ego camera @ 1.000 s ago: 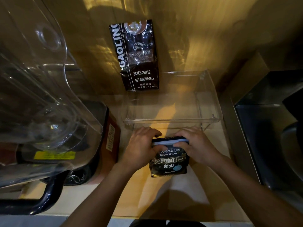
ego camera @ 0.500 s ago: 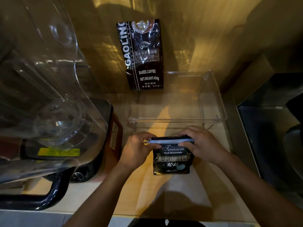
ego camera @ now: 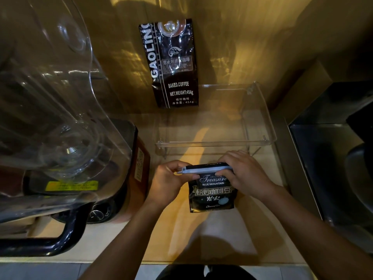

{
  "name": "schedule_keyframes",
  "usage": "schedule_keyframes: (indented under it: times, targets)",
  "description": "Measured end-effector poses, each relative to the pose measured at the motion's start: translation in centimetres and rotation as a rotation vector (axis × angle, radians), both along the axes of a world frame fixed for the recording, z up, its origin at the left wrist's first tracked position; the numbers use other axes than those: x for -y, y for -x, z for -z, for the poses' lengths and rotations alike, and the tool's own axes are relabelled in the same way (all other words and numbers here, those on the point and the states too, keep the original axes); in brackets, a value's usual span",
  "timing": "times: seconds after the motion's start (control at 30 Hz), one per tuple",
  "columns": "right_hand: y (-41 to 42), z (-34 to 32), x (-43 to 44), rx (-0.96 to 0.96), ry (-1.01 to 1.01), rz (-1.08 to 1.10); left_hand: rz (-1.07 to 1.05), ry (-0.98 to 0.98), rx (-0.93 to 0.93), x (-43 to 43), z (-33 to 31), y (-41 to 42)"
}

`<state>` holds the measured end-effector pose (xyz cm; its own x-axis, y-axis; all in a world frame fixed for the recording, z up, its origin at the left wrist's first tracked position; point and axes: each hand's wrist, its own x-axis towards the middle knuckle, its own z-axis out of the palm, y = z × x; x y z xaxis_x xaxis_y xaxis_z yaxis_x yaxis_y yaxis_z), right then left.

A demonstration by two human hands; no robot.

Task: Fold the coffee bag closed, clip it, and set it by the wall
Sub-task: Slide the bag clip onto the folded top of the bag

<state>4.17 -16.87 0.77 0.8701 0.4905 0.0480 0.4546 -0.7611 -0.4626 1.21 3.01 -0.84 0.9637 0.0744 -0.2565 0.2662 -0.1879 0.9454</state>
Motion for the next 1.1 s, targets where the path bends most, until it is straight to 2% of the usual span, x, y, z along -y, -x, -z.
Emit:
schedule_keyframes:
  times: [0.13, 0.23, 0.6, 0.7, 0.87, 1.0, 1.1]
  targets:
    - [0.2, 0.2, 0.2, -0.022, -0.006, 0.027, 0.019, 0.112, -0.005, -0.3, 0.4, 0.2]
    - [0.3, 0.4, 0.2, -0.026, -0.005, 0.033, 0.073, 0.032, 0.031, -0.6, 0.4, 0.2]
    - [0.2, 0.3, -0.2, 0.038, 0.03, 0.024, 0.03, -0.114, 0.058, -0.2, 0.1, 0.7]
    - [0.6, 0.5, -0.4, 0.058, 0.025, 0.015, 0.074, -0.278, 0.132, -0.4, 0.1, 0.9]
    - [1.0, 0.8, -0.4, 0.062, 0.014, 0.059, 0.258, -0.636, 0.417, -0.5, -0.4, 0.6]
    - [1.0, 0.7, -0.6, 0.087, 0.011, 0.043, 0.362, -0.918, 0.462, -0.4, -0.8, -0.1]
    - [0.8, 0.5, -0.4, 0.109, 0.005, 0.03, 0.424, -0.953, 0.483, -0.6, -0.8, -0.2]
